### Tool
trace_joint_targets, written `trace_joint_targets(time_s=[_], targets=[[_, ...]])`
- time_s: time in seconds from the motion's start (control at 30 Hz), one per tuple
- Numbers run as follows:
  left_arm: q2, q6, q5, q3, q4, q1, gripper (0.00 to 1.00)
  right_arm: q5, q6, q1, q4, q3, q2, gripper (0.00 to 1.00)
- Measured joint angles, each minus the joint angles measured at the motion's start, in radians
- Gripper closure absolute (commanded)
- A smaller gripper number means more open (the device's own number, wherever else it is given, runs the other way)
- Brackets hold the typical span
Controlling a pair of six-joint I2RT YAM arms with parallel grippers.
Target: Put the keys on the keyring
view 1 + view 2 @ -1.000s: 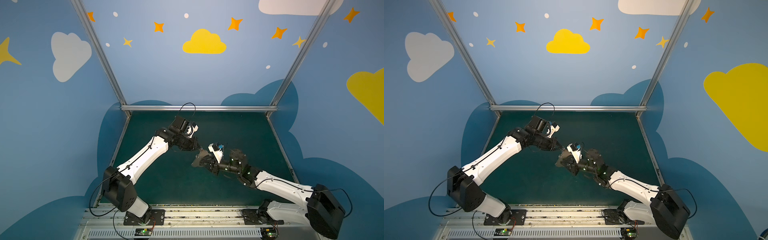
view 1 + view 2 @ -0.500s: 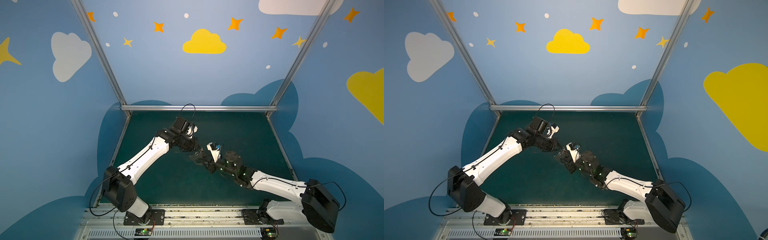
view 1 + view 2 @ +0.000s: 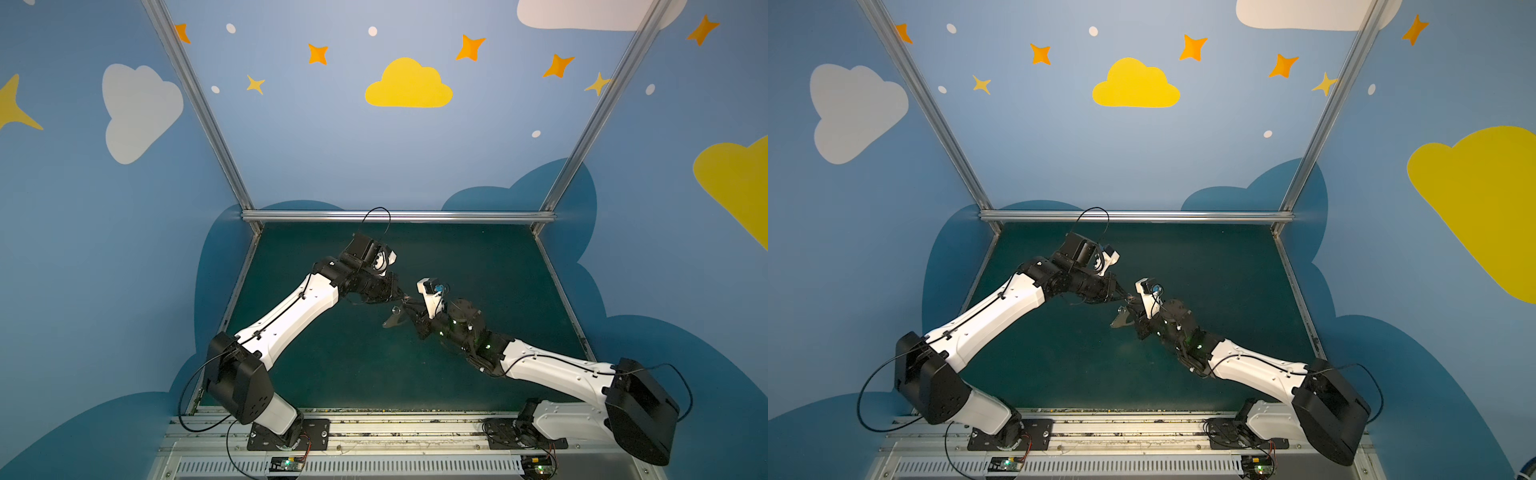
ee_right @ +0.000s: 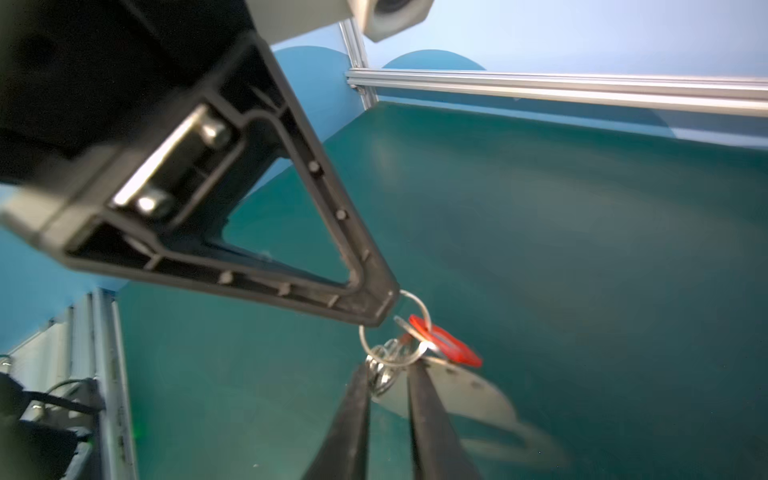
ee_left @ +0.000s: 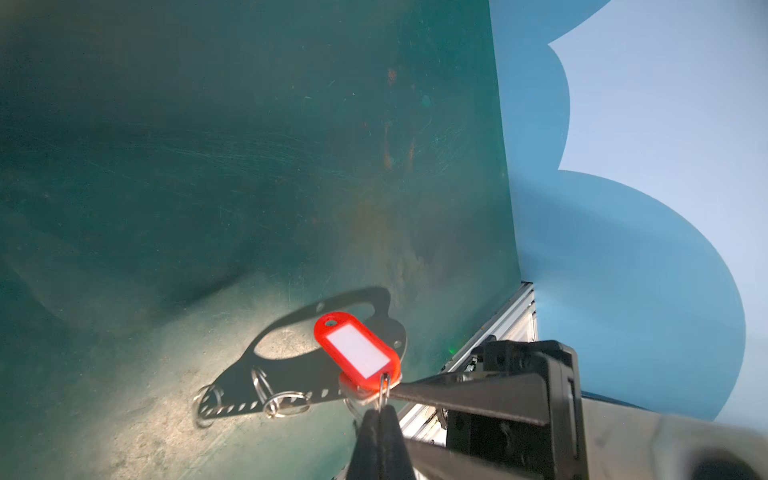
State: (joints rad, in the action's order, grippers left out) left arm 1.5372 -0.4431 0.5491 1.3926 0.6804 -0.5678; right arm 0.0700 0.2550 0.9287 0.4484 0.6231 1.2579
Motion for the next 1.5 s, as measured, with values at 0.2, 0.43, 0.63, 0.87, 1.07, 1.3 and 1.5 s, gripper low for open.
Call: trace_joint_targets(time_s=[0.2, 0.43, 0.63, 0.87, 1.07, 1.3, 1.5], targets=[[-0.002, -0.004, 0.005, 0.0, -0.003, -0.001, 0.96, 0.019, -0.007, 0.001, -0.002, 0.0, 0.002, 0.95], [-0.009, -0.003, 0.01, 0.0, -0.002, 0.0, 0.96, 0.045, -0.021, 0.002, -0.005, 0.0, -0.002, 1.0], [-0.023, -0.003, 0.026, -0.005, -0.001, 0.011, 0.96, 0.05, -0.044, 0.003, -0.025, 0.0, -0.03, 1.0], [-0.032, -0.003, 0.063, -0.024, 0.002, 0.025, 0.96, -0.005, -0.076, 0.003, -0.064, 0.005, -0.048, 1.0], [-0.031, -0.006, 0.109, -0.047, -0.003, 0.038, 0.96, -0.074, -0.081, 0.003, -0.154, 0.019, -0.077, 1.0], [-0.002, -0.018, 0.161, -0.062, -0.058, 0.047, 0.73, -0.124, -0.072, 0.005, -0.288, 0.051, -0.118, 1.0], [0.002, -0.05, 0.184, -0.1, -0.124, 0.062, 0.64, -0.129, -0.045, 0.005, -0.331, 0.051, -0.126, 1.0]])
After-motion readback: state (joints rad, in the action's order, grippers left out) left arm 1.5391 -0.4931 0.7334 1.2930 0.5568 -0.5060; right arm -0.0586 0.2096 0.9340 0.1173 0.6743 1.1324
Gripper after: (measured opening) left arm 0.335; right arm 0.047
